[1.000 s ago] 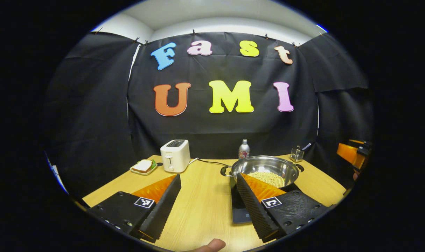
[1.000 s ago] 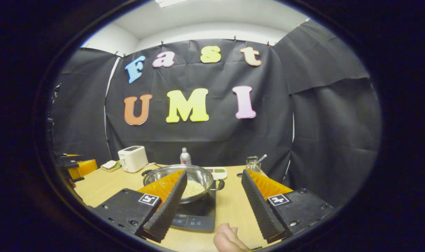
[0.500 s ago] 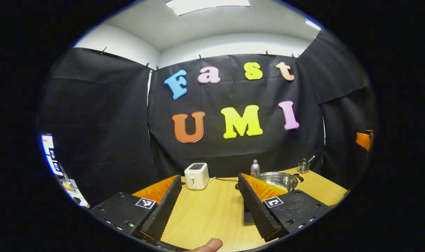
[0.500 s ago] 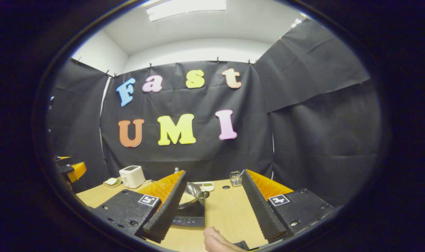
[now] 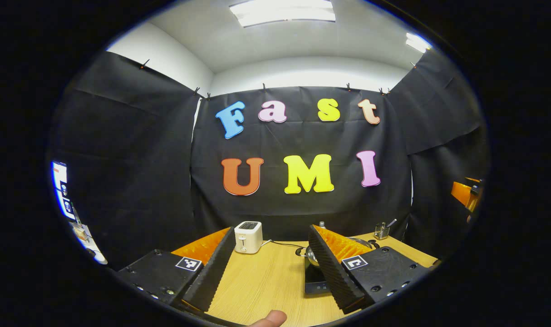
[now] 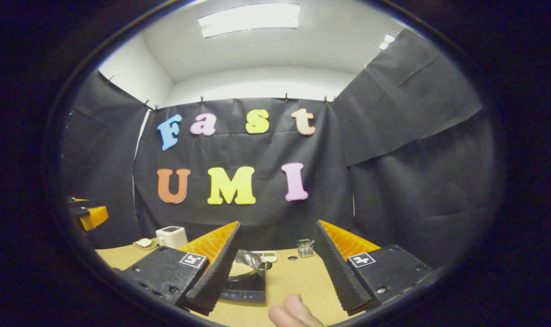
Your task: First push the handle of the pot to place it horizontally, then grasp the pot with both hands and set it on the induction cooktop.
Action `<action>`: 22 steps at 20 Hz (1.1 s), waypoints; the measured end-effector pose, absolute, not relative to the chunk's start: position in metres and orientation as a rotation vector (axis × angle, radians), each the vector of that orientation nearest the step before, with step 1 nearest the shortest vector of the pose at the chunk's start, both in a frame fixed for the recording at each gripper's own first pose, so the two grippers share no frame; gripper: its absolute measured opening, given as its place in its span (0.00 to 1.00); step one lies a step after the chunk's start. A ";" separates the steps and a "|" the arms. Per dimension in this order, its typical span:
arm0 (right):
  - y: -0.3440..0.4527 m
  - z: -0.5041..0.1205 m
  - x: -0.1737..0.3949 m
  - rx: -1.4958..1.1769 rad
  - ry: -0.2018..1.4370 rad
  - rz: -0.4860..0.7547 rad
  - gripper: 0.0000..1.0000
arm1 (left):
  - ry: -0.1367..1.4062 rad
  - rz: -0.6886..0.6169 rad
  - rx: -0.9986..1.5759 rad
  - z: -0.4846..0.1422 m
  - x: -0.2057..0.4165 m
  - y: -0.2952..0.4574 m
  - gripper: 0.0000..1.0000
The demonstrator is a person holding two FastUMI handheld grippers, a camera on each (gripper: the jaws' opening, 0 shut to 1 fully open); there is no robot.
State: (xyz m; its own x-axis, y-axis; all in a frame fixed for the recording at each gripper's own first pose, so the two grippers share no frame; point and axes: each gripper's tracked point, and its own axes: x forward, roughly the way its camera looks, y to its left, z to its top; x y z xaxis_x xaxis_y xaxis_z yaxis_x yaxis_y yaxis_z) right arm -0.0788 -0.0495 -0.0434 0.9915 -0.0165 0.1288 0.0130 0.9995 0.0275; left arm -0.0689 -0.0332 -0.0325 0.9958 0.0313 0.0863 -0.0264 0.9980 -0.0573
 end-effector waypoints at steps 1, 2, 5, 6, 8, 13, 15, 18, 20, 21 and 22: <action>-0.045 -0.046 -0.080 0.019 -0.126 -0.006 0.96 | -0.080 0.023 -0.065 -0.035 -0.068 -0.034 0.96; -0.035 -0.044 -0.078 0.027 -0.121 0.007 0.98 | -0.081 0.016 -0.060 -0.037 -0.068 -0.034 0.96; -0.033 -0.044 -0.075 0.030 -0.106 0.021 0.98 | -0.063 0.044 -0.040 -0.043 -0.065 -0.025 0.96; -0.034 -0.043 -0.075 0.024 -0.106 0.020 0.96 | -0.061 0.048 -0.045 -0.045 -0.064 -0.024 0.96; -0.033 -0.040 -0.077 0.020 -0.107 0.019 0.96 | -0.057 0.046 -0.065 -0.045 -0.064 -0.024 0.96; -0.028 -0.037 -0.077 0.009 -0.100 0.037 0.98 | -0.068 0.015 -0.064 -0.042 -0.065 -0.030 0.96; -0.027 -0.037 -0.077 0.005 -0.096 0.040 0.98 | -0.062 0.009 -0.051 -0.044 -0.066 -0.030 0.96; -0.027 -0.035 -0.080 0.000 -0.098 0.042 0.98 | -0.055 -0.008 -0.043 -0.044 -0.067 -0.037 0.96; -0.029 -0.035 -0.081 -0.008 -0.094 0.038 0.98 | -0.050 -0.014 -0.041 -0.046 -0.068 -0.038 0.96; -0.030 -0.035 -0.080 -0.009 -0.093 0.038 0.98 | -0.048 -0.016 -0.041 -0.045 -0.068 -0.039 0.96; -0.030 -0.035 -0.081 -0.009 -0.094 0.036 0.98 | -0.046 -0.017 -0.041 -0.046 -0.068 -0.040 0.96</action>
State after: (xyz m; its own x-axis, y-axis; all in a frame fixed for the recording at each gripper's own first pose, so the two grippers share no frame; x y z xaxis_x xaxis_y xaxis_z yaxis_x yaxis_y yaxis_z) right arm -0.0807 -0.0299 -0.0346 0.9950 0.0364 0.0934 -0.0355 0.9993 -0.0106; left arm -0.0682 -0.0397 -0.0458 0.9988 -0.0165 0.0459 0.0183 0.9990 -0.0403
